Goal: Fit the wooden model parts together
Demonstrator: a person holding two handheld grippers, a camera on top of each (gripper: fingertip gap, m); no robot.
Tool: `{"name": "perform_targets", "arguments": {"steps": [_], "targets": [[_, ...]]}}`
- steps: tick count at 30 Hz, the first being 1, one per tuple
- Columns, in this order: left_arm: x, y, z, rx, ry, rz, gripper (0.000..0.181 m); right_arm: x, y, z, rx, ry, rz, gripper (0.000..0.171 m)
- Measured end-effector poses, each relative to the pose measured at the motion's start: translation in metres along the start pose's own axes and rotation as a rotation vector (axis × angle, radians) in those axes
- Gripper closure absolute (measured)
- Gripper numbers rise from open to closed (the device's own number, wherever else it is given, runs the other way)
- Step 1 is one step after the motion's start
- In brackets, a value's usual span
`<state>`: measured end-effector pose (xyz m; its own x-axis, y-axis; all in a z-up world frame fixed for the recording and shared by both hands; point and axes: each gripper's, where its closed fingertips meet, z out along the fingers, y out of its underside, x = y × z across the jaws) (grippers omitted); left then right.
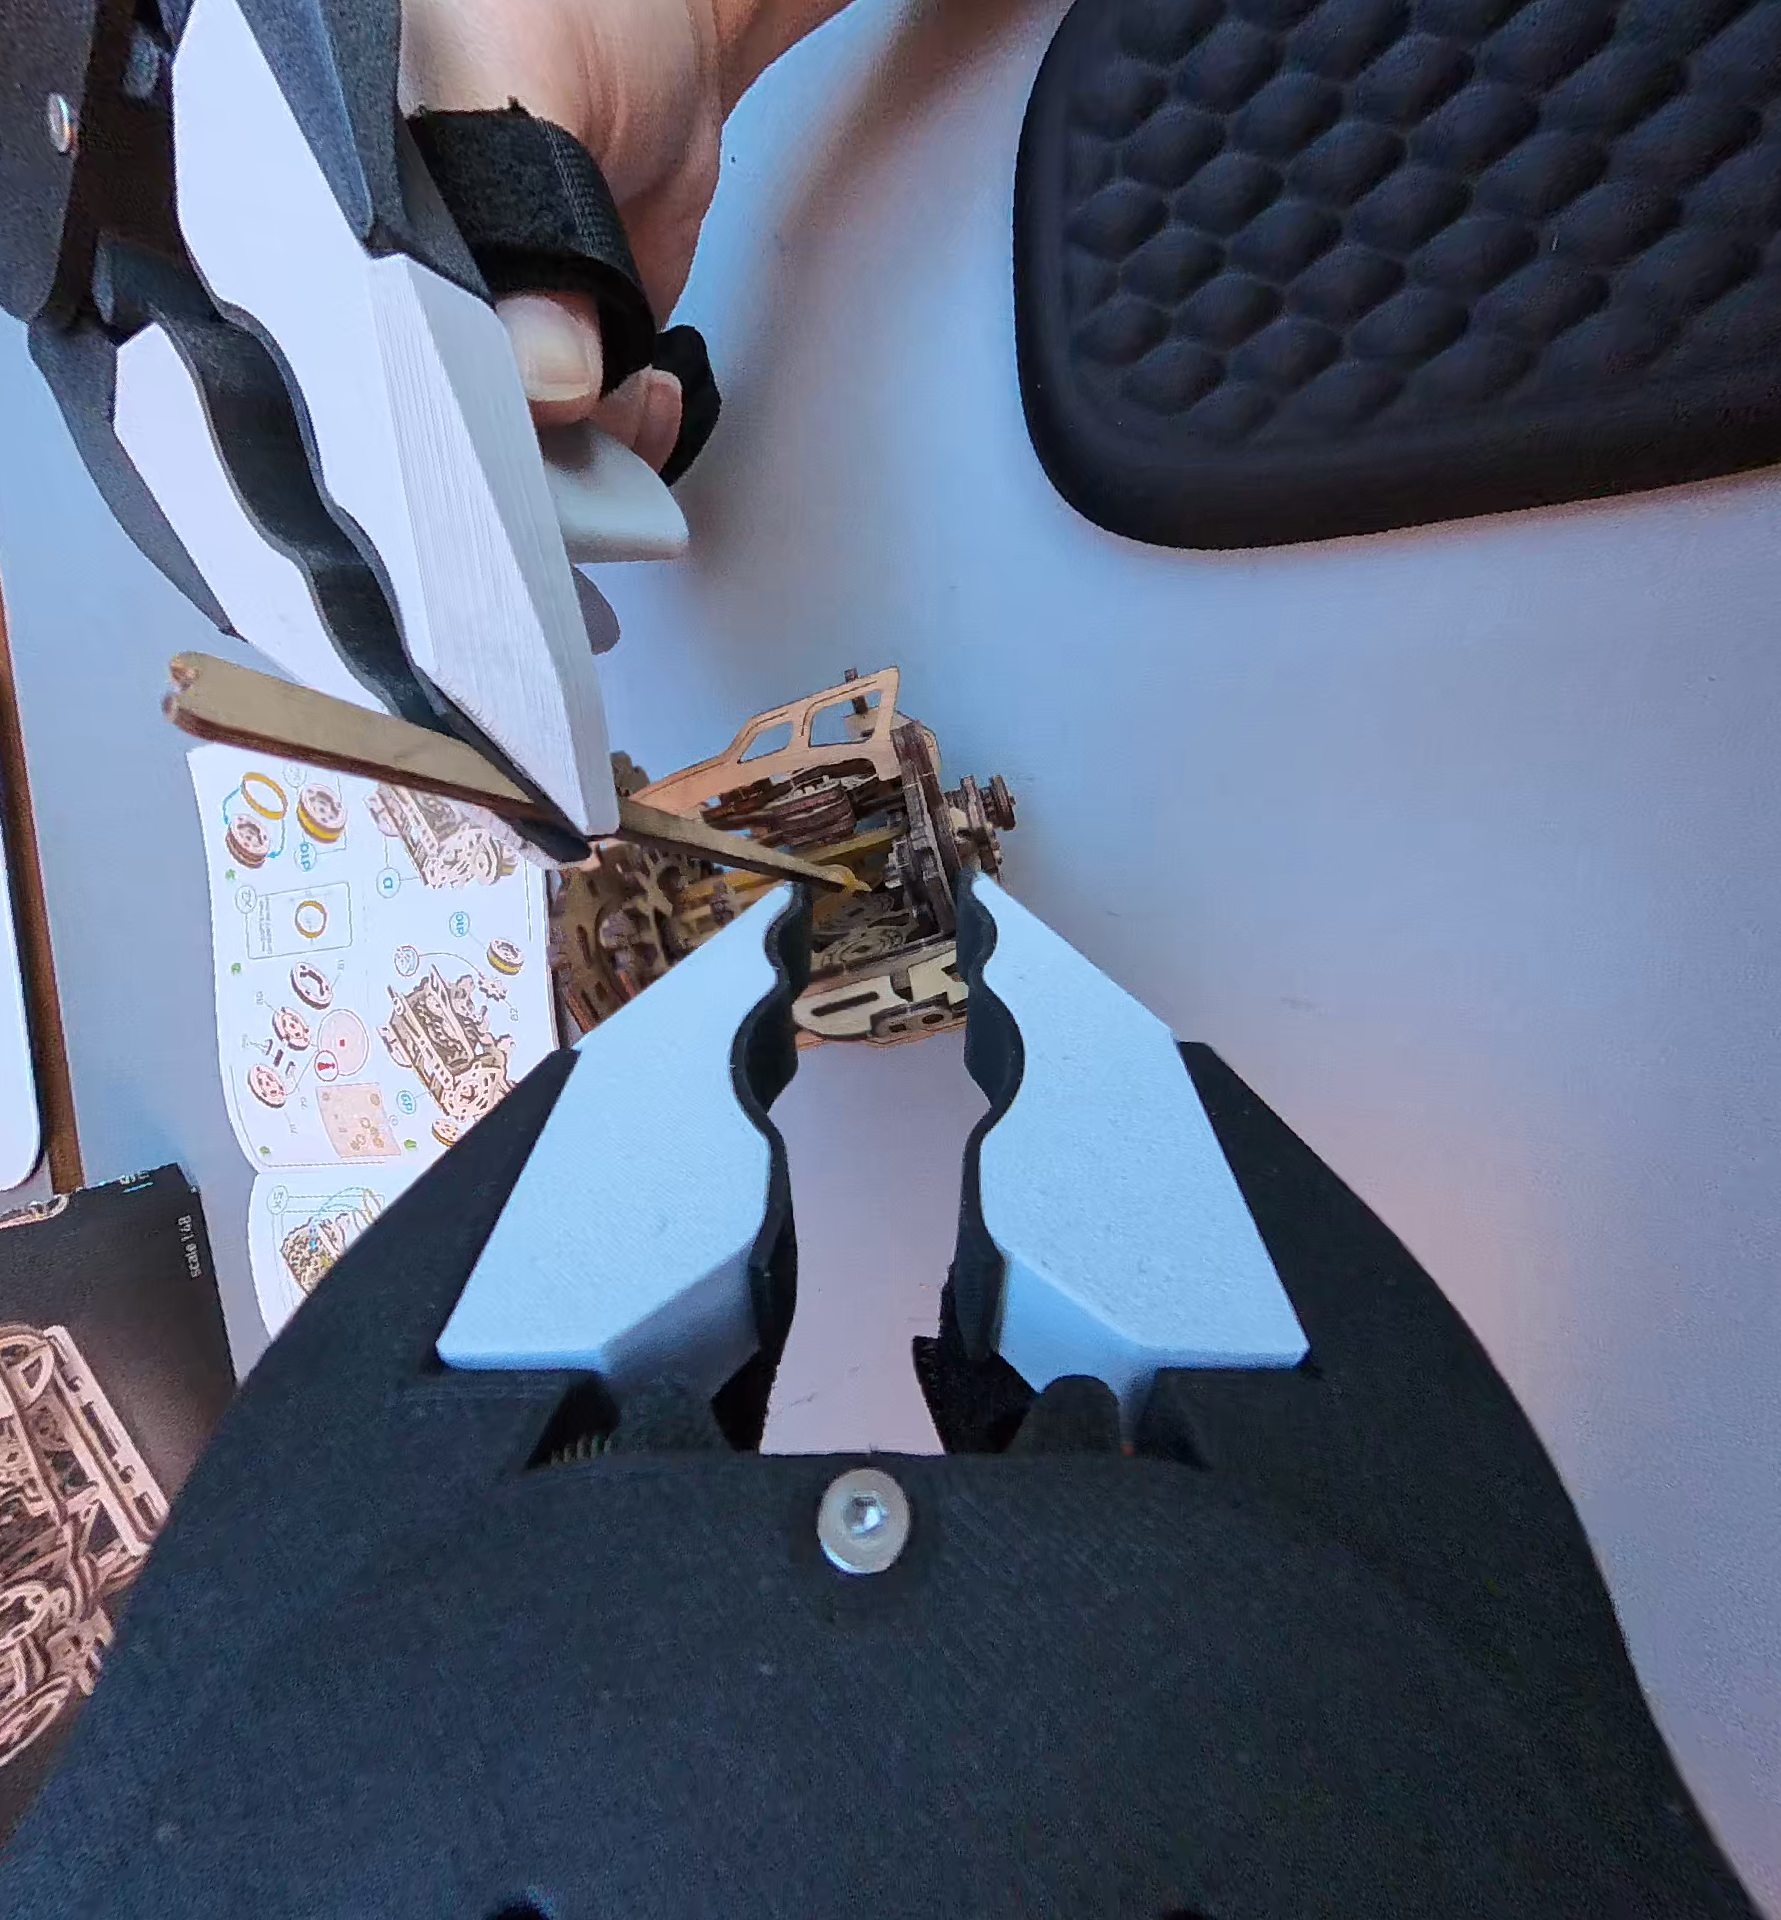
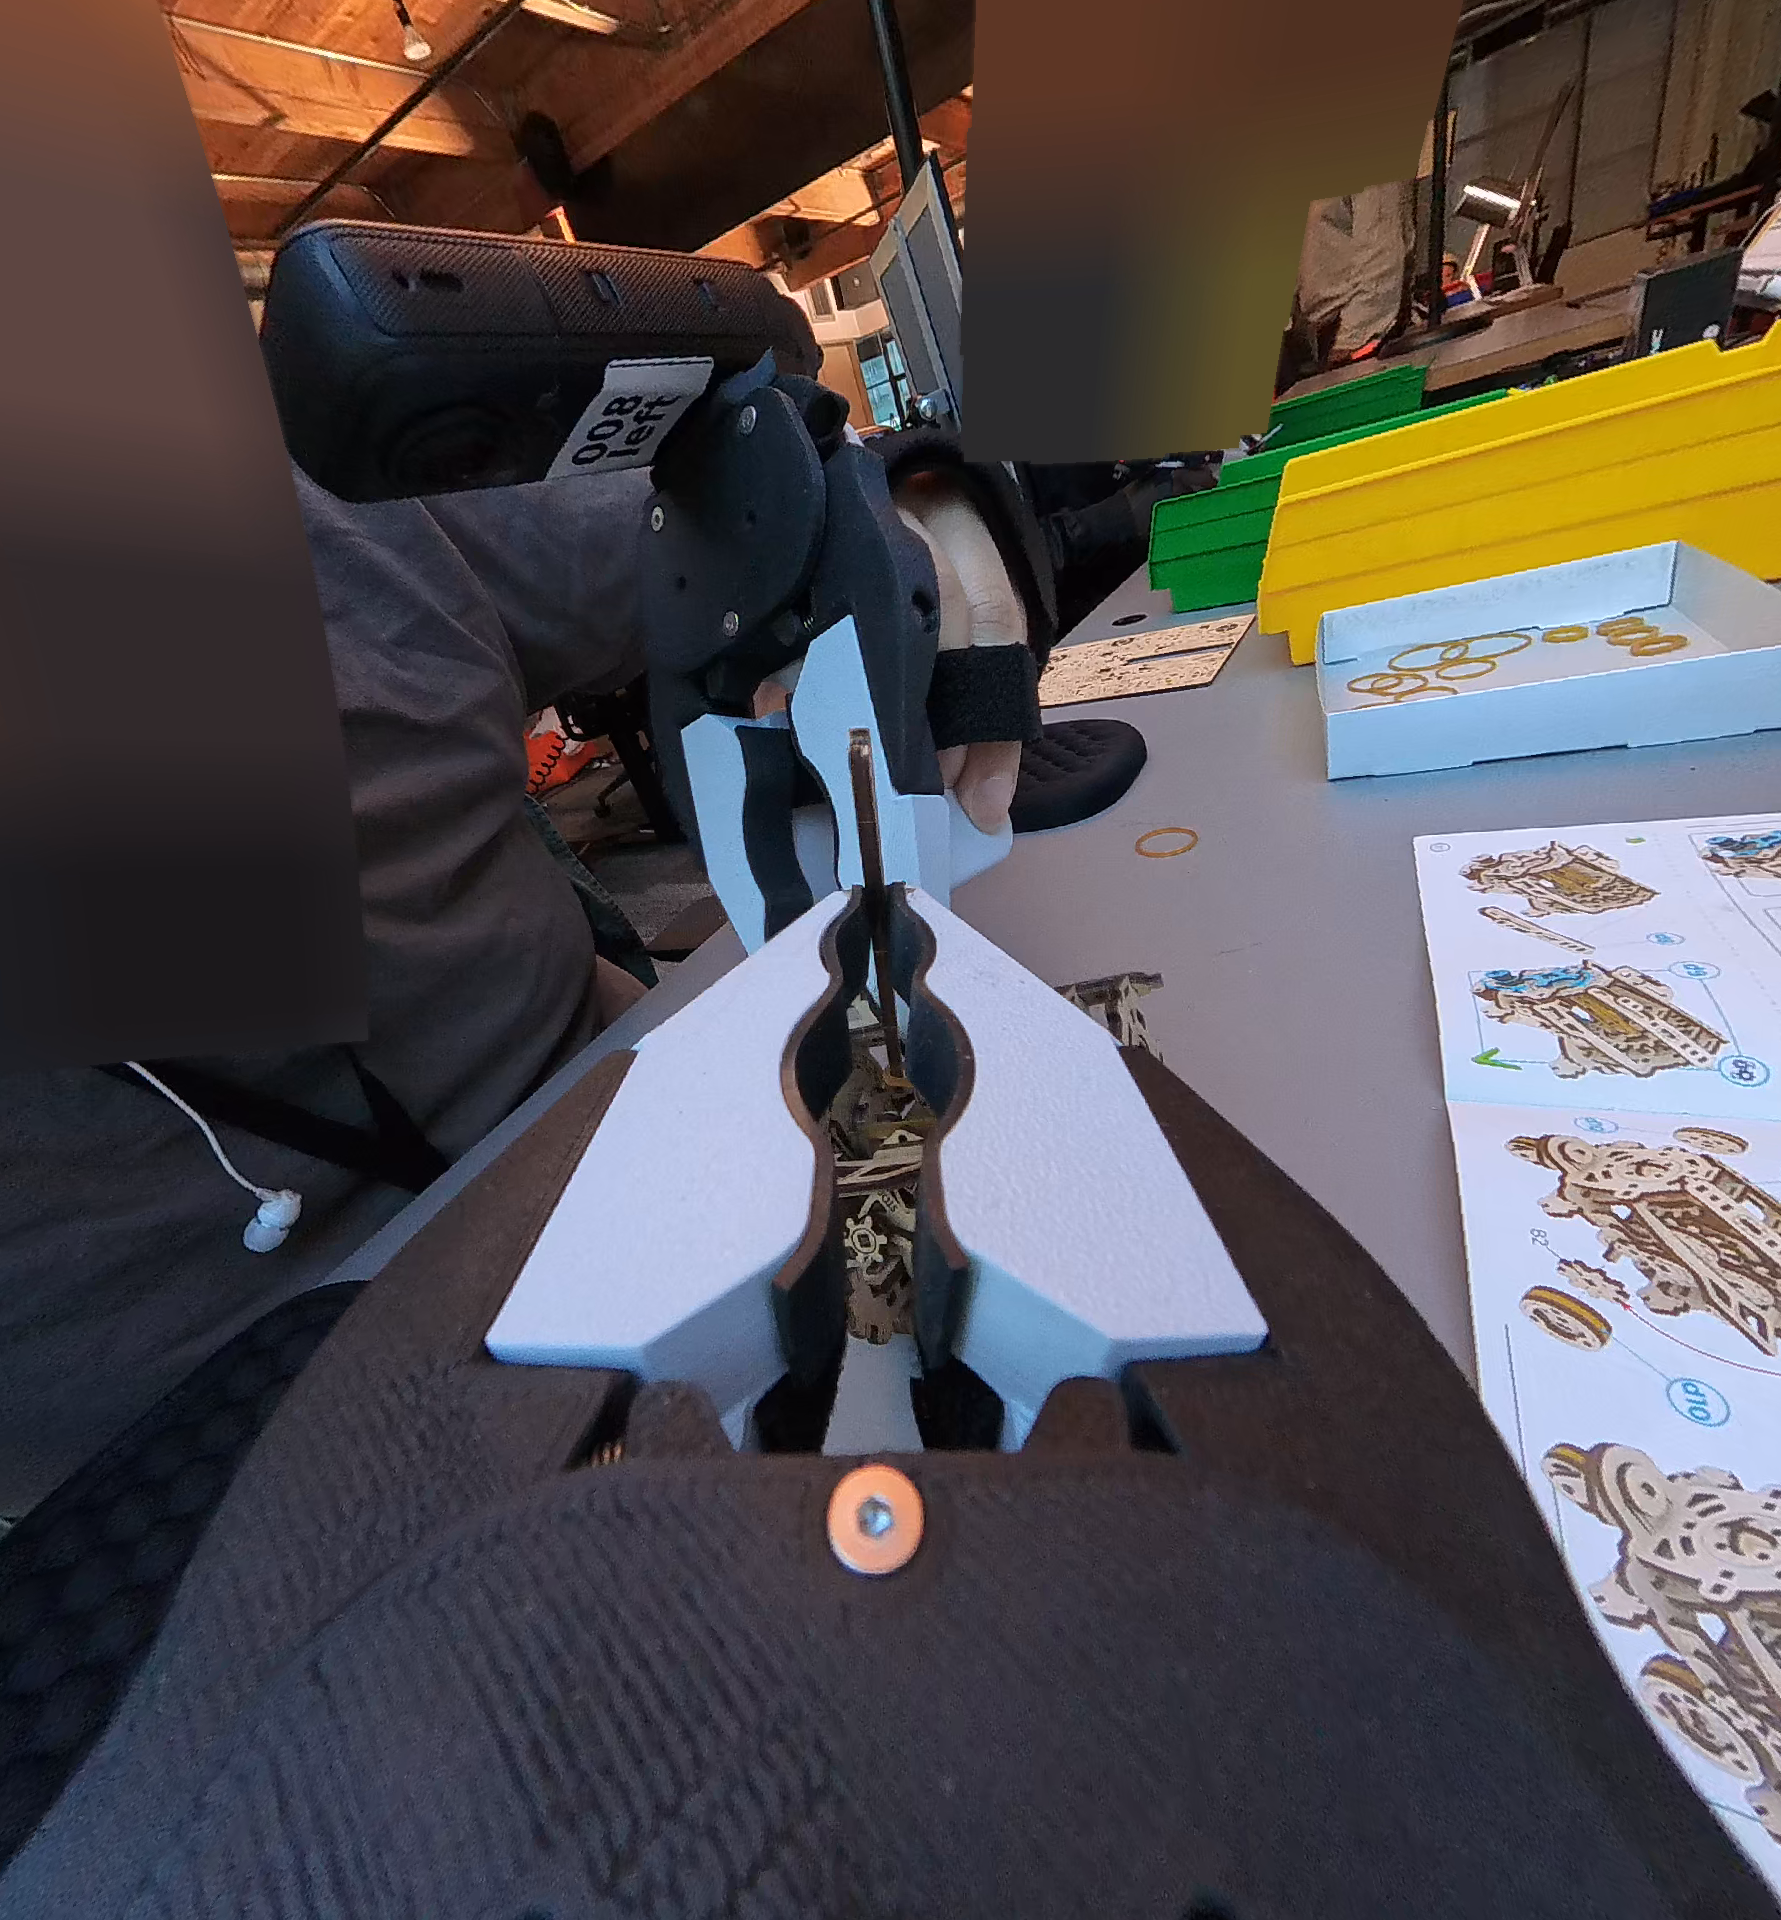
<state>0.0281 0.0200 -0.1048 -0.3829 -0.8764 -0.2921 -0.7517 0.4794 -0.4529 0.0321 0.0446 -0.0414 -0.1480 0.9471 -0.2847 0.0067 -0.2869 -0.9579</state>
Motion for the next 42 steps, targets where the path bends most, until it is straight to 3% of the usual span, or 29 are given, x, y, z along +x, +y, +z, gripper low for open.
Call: {"name": "perform_targets", "arguments": {"steps": [21,42], "targets": [[0.008,0.002,0.001,-0.039,0.162,0.042,0.158,-0.005,-0.002,0.001,0.037,-0.061,0.050,0.170],[0.010,0.004,0.001,-0.052,0.161,0.126,0.176,-0.007,0.001,0.004,0.001,-0.060,0.059,0.170]]}}
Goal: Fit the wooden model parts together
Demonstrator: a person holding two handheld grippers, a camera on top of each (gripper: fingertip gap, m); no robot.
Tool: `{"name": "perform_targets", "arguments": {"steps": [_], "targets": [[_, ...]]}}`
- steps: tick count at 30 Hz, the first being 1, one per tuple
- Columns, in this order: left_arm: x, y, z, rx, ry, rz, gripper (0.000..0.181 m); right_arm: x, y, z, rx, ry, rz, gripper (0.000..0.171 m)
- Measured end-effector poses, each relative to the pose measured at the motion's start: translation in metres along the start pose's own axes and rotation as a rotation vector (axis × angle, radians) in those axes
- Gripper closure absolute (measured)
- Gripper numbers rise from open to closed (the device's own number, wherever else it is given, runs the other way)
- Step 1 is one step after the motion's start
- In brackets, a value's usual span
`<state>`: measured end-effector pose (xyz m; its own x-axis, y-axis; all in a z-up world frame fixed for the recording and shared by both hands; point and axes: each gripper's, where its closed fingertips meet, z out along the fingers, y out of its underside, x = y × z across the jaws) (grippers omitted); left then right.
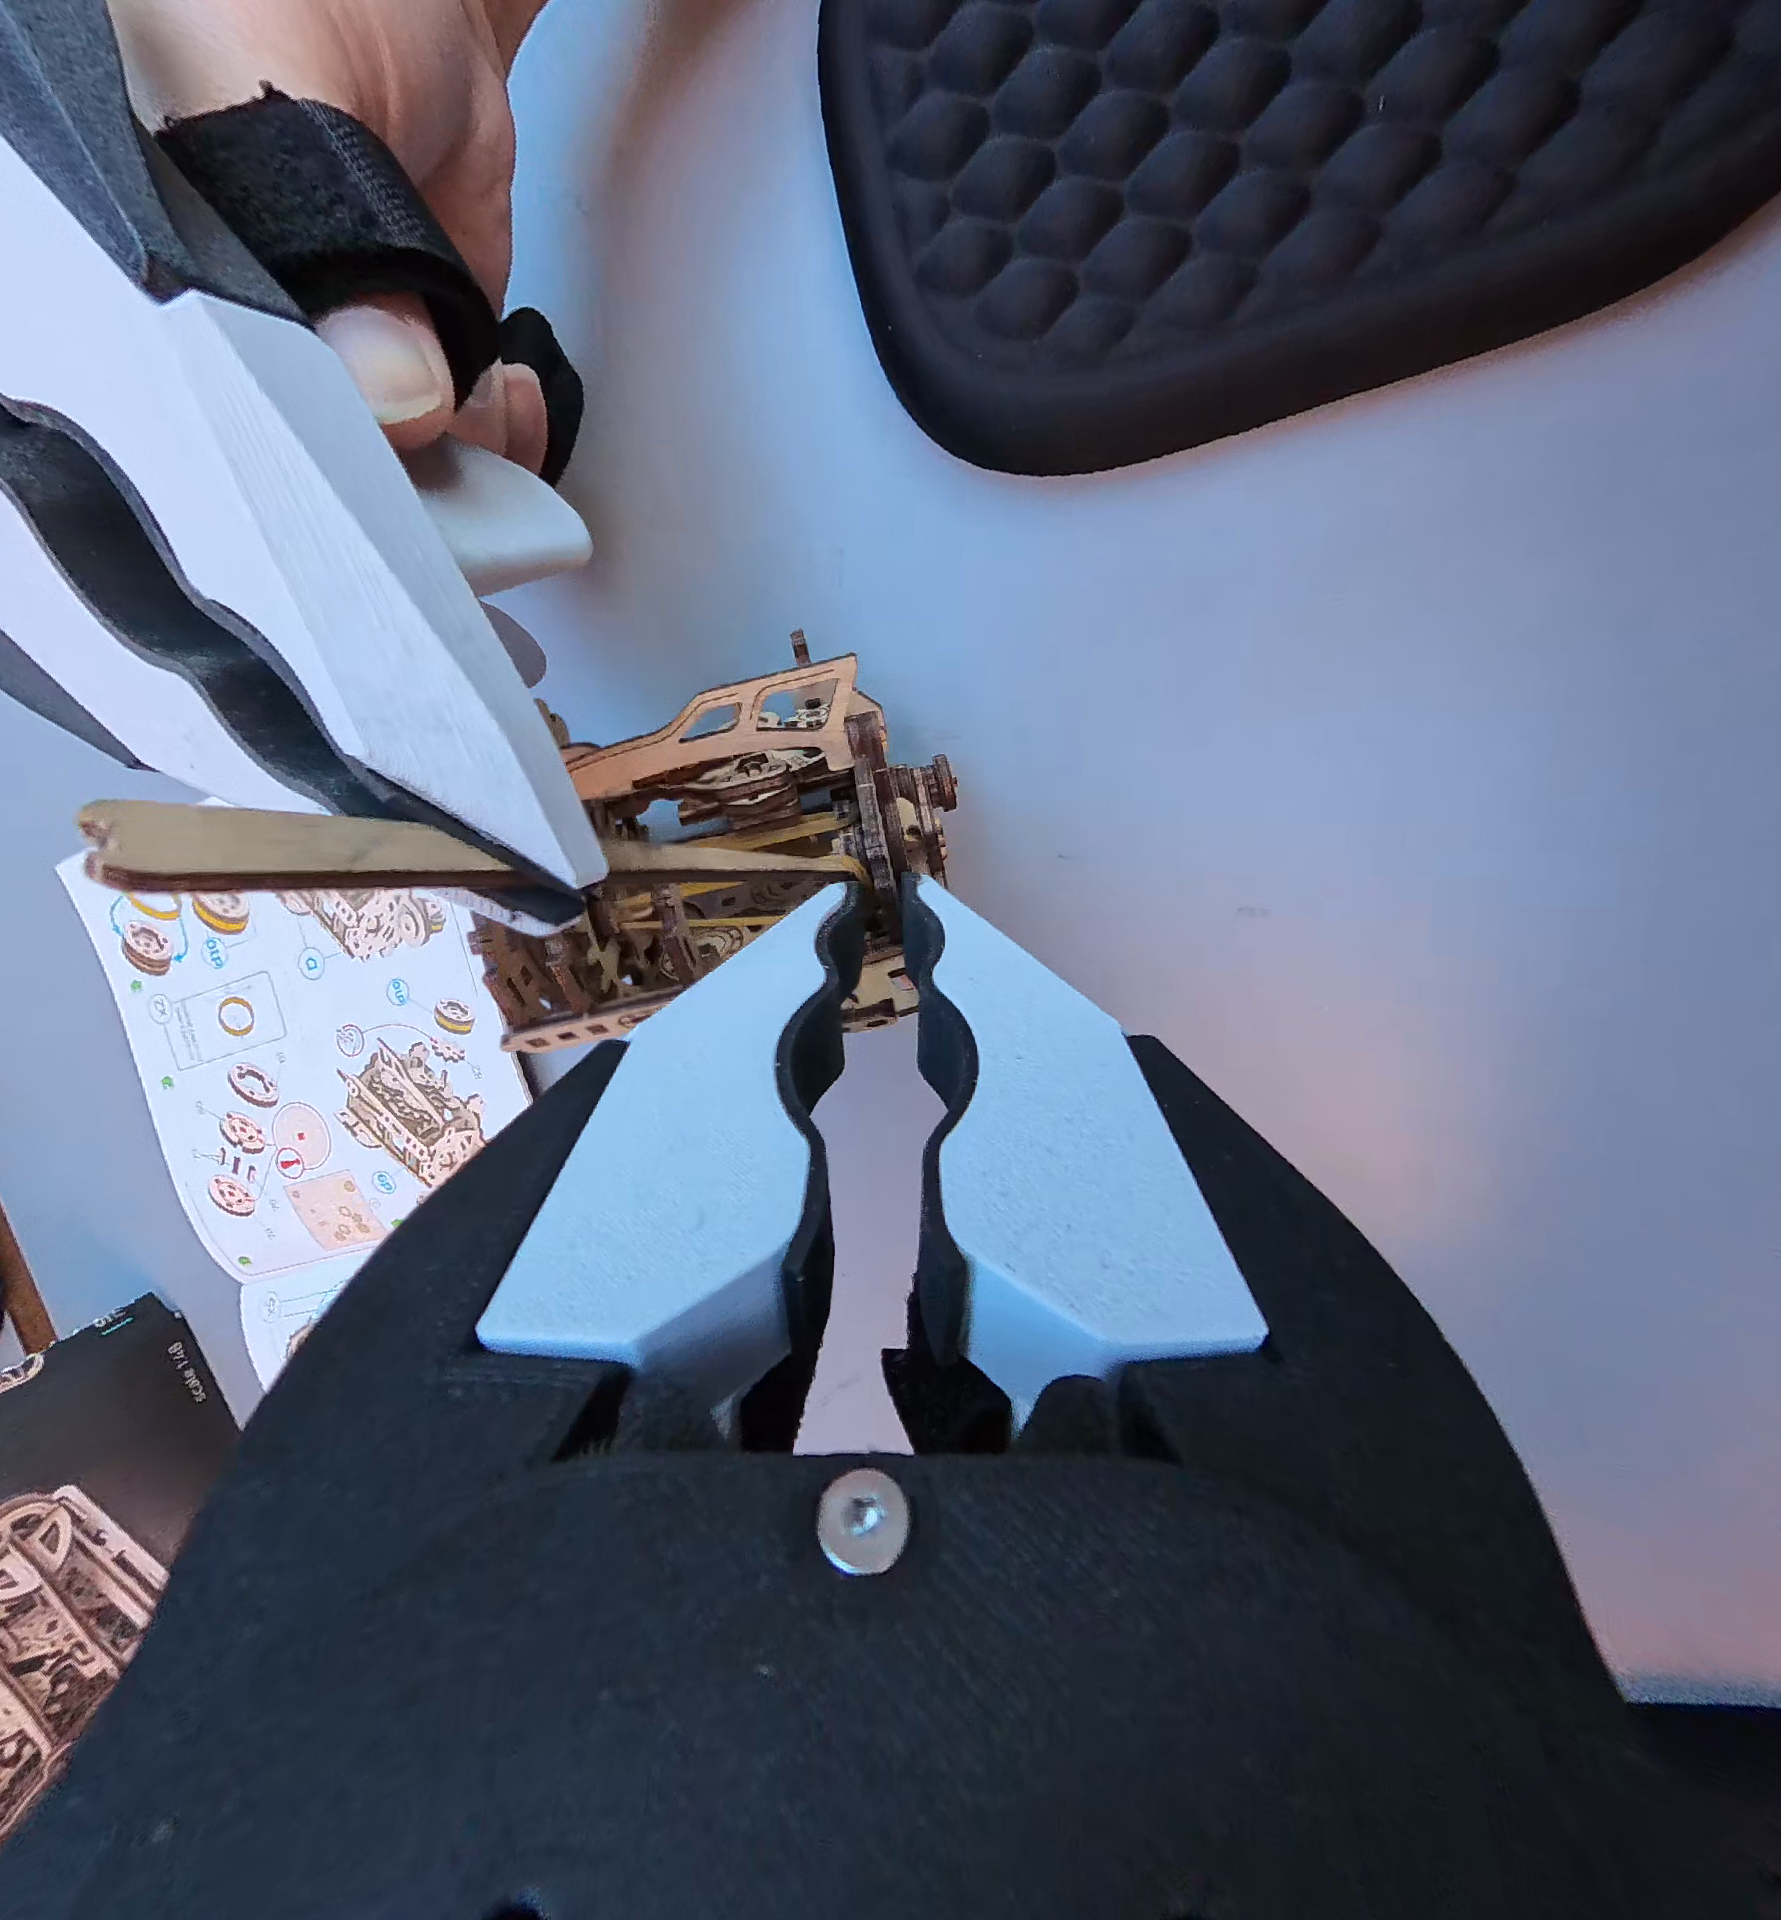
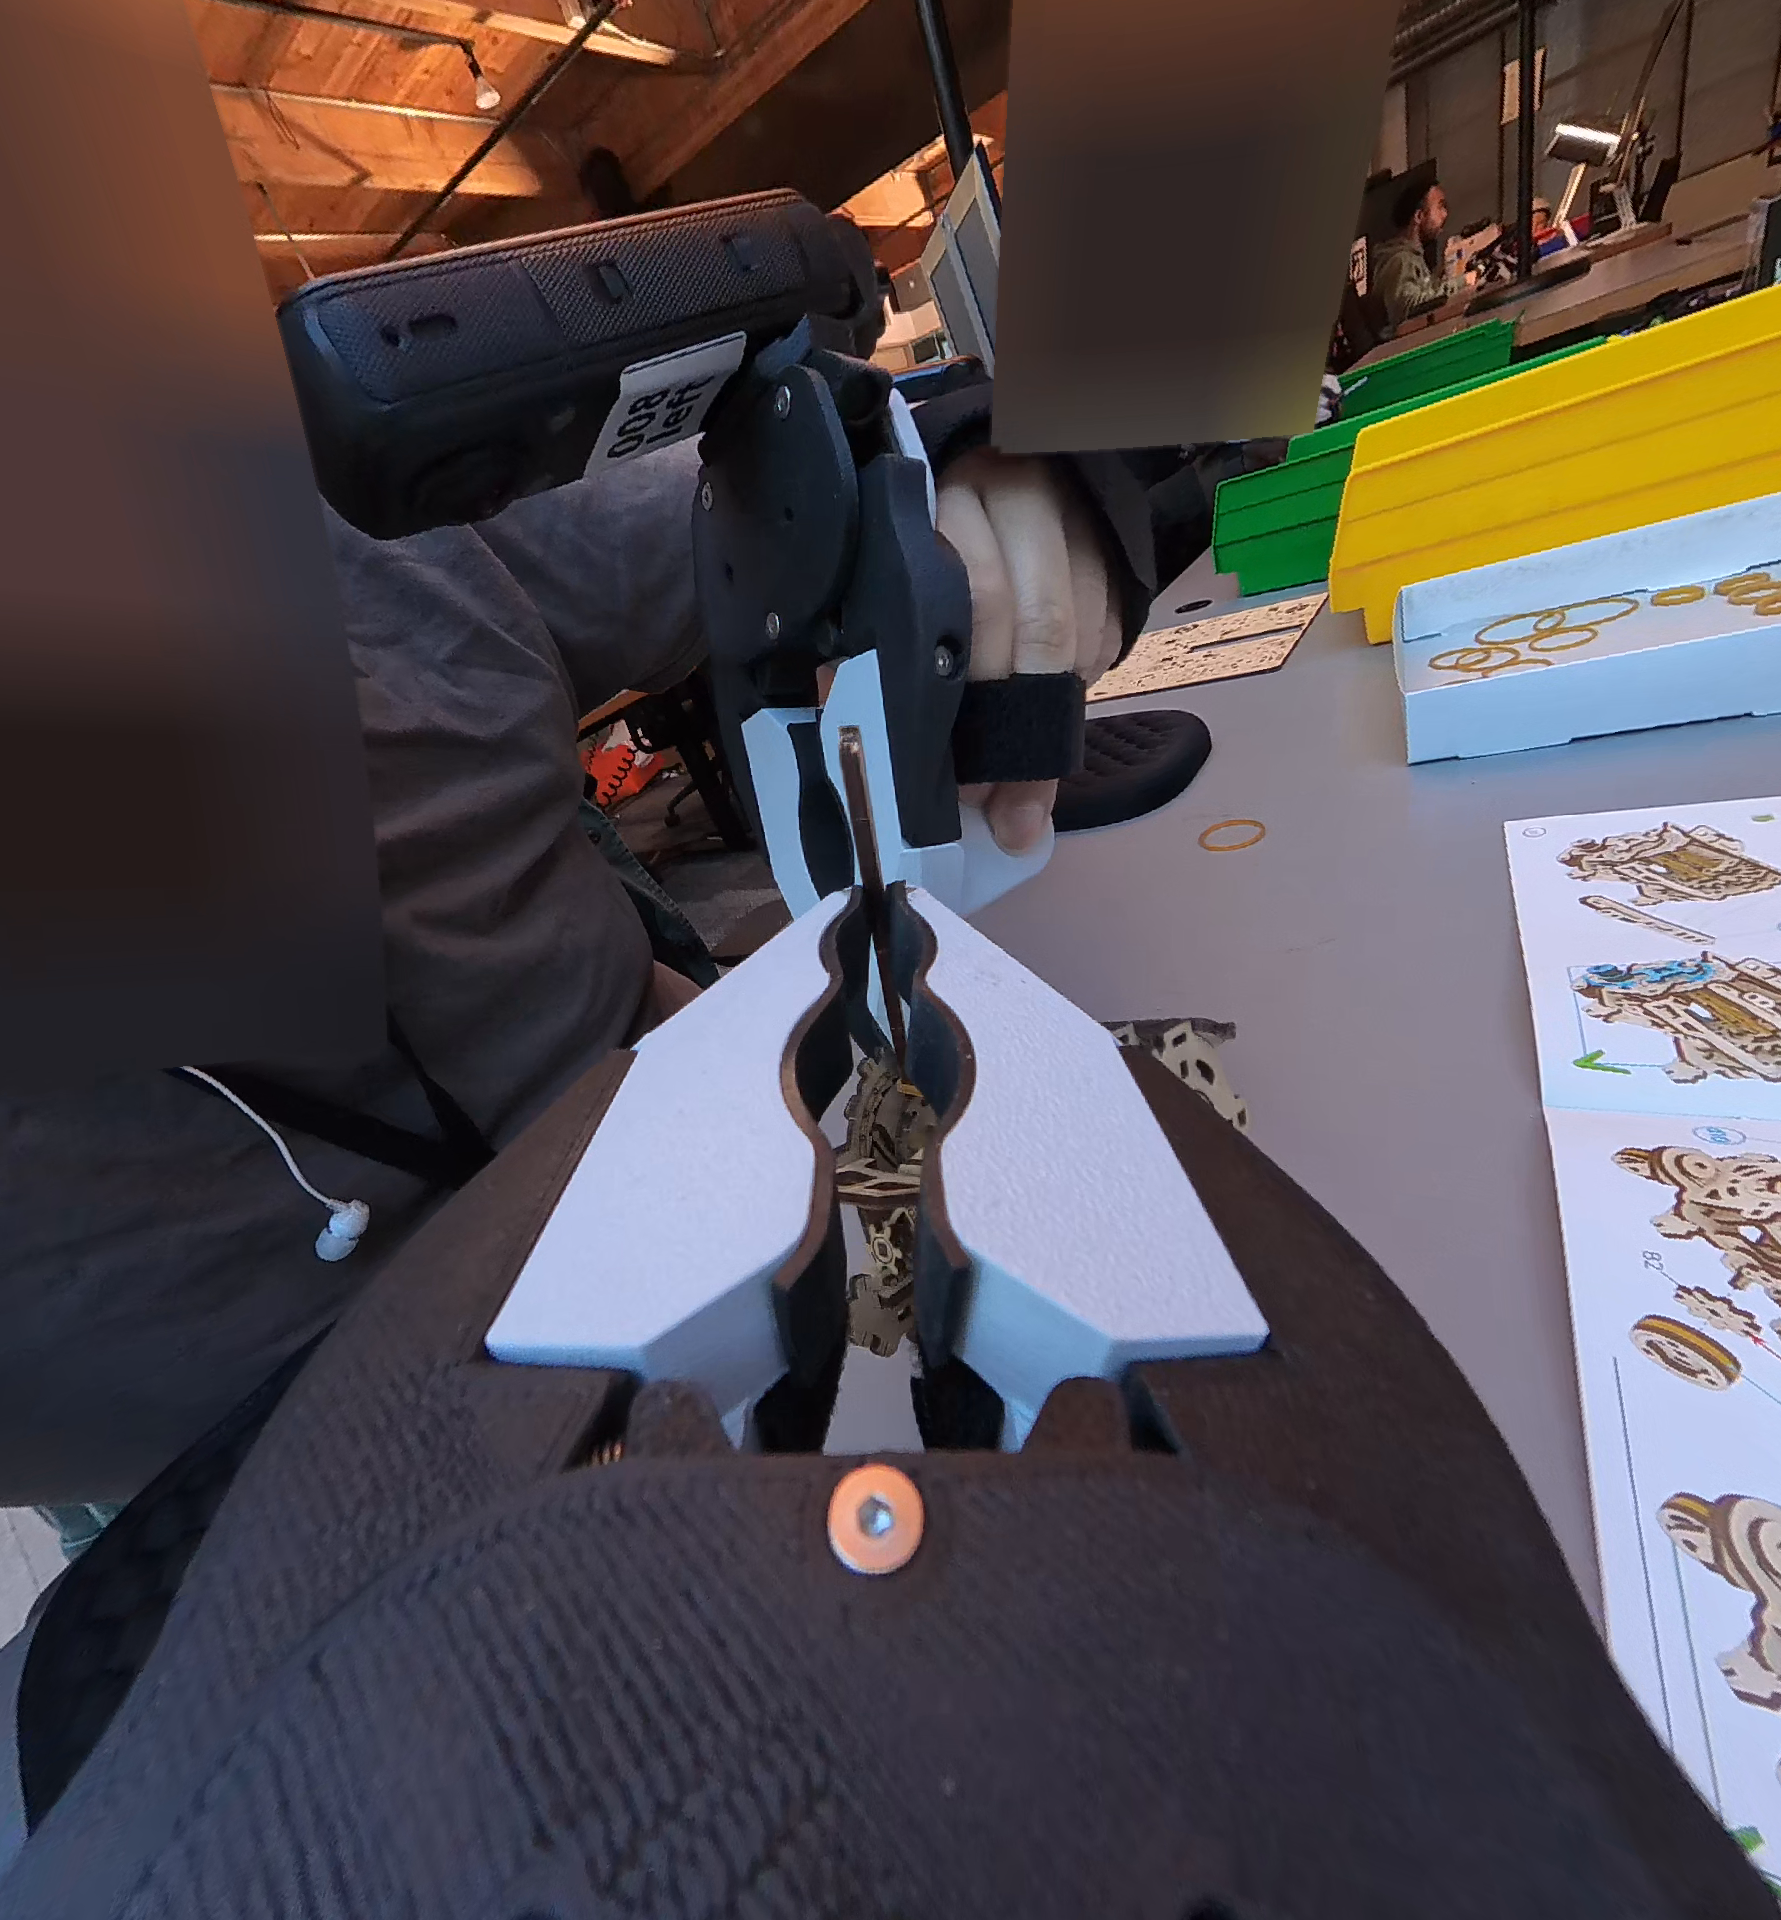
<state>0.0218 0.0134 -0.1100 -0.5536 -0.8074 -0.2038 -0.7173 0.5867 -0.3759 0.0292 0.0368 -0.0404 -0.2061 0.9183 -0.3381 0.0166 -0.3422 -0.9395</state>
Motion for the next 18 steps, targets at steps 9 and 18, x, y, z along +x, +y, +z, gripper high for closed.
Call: {"name": "perform_targets", "arguments": {"steps": [9,18], "targets": [[-0.0002,-0.0016,0.0003,0.017,0.001,-0.006,0.175,-0.0023,0.0002,-0.0039,-0.025,0.020,-0.010,0.171],[0.0019,-0.0019,0.0016,0.026,0.010,-0.015,0.175,-0.0088,0.0023,-0.0002,-0.061,-0.002,-0.010,0.170]]}}
